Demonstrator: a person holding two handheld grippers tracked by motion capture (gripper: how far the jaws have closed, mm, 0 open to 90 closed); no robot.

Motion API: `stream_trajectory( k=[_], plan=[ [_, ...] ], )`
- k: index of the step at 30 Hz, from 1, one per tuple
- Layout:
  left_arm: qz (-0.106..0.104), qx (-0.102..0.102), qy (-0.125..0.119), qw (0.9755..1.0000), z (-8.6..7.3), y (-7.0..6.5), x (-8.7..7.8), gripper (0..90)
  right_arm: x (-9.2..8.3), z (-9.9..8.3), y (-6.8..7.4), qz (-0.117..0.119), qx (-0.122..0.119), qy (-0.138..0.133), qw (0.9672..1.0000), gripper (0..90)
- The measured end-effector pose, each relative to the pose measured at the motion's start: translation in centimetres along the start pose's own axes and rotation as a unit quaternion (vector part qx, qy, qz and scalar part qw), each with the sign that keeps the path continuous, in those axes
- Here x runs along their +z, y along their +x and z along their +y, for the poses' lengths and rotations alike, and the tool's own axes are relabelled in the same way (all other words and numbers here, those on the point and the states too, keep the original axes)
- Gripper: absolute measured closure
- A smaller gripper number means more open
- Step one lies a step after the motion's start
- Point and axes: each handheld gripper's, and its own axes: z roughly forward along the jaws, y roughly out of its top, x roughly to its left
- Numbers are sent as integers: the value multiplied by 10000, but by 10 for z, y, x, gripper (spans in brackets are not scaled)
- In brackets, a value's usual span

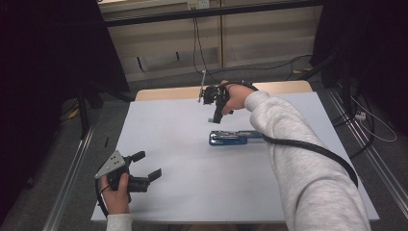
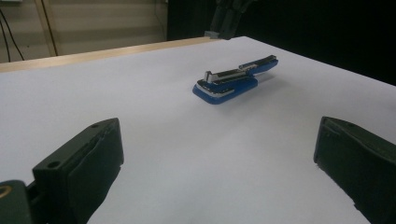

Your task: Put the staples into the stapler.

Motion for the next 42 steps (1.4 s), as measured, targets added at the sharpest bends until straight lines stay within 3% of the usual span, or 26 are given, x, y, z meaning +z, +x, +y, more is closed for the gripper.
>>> stream_trajectory(
  k=[16,42],
  plan=[
    [-43,-13,-1,10000,1,0,3,15,0,-2,0,-51,27,-39,10000,783],
    [-37,-10,-48,10000,1,0,3,15,23,-3,1,-9,-16,38,10000,783]
  ],
)
